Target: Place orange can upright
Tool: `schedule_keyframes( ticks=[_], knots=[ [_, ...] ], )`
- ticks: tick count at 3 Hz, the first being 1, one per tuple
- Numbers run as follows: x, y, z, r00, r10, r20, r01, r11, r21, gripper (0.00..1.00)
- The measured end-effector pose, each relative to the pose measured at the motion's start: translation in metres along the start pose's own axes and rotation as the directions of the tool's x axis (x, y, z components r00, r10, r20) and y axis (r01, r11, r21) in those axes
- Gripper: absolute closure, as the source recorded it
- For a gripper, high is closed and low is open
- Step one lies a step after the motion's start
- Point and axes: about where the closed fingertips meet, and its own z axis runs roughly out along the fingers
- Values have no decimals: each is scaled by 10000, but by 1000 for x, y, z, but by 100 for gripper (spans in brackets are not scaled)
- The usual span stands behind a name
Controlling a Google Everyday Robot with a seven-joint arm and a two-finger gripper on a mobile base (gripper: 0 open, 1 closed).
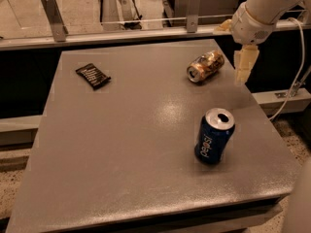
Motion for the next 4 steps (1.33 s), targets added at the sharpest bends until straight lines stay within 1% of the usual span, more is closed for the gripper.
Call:
schedule_keyframes(
  ticks=[1,2,3,4],
  knots=[
    [-1,-34,42,9922,-1159,469,1175,9925,-340,0],
    [-5,-56,63,9791,-1856,838,1890,9814,-344,0],
    [-18,-67,75,9657,-2391,1012,2445,9686,-448,0],
    [-20,-65,86,9623,-2567,894,2643,9605,-875,0]
  ],
)
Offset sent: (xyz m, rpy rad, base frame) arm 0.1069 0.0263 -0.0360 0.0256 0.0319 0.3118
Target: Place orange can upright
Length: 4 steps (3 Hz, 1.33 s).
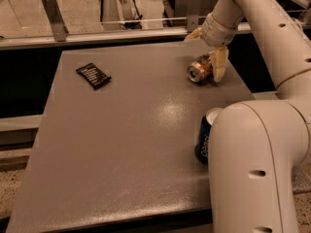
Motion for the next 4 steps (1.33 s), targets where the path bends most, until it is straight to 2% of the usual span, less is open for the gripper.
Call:
schedule_keyframes(
  ticks=[1,2,3,4],
  knots=[
    [6,6,6,9993,-33,-367,16,9989,-473,17],
    [11,13,7,9975,5,-706,-63,9966,-818,41],
    [10,13,7,9968,17,-795,-89,9960,-894,64],
    [-7,16,-10,9951,309,-944,-401,9944,-975,88]
  ],
)
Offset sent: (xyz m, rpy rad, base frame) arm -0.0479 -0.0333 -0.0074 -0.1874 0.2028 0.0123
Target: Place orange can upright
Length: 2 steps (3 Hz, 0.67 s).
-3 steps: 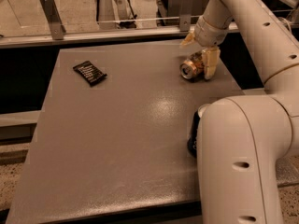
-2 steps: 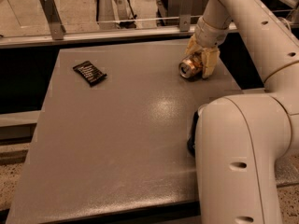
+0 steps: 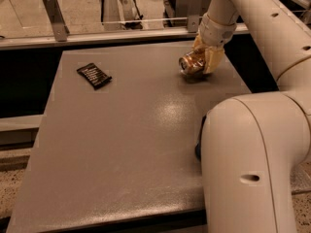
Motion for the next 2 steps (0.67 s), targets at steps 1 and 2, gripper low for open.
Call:
schedule_keyframes(
  ticks=[1,2],
  knots=[
    [-16,11,-29,9952,751,624,-775,9963,368,100],
    [-33,23,-53,9711,1488,1867,-1629,9846,628,100]
  ],
)
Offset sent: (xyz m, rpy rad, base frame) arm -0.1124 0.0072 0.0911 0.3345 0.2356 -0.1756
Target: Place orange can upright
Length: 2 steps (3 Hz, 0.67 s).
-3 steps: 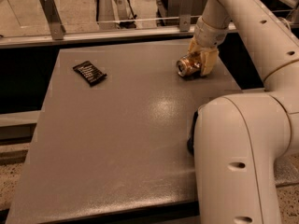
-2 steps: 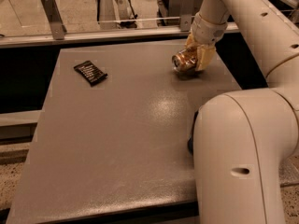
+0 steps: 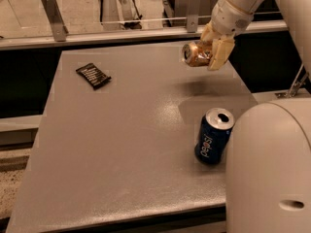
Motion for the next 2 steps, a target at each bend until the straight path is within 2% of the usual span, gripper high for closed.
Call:
schedule_keyframes(
  ticks=[1,2],
  knots=[
    [-14,11,-18,9849,760,1554,-808,9964,248,100],
    [-31,18,-35,9330,1397,3316,-1616,9861,394,100]
  ],
)
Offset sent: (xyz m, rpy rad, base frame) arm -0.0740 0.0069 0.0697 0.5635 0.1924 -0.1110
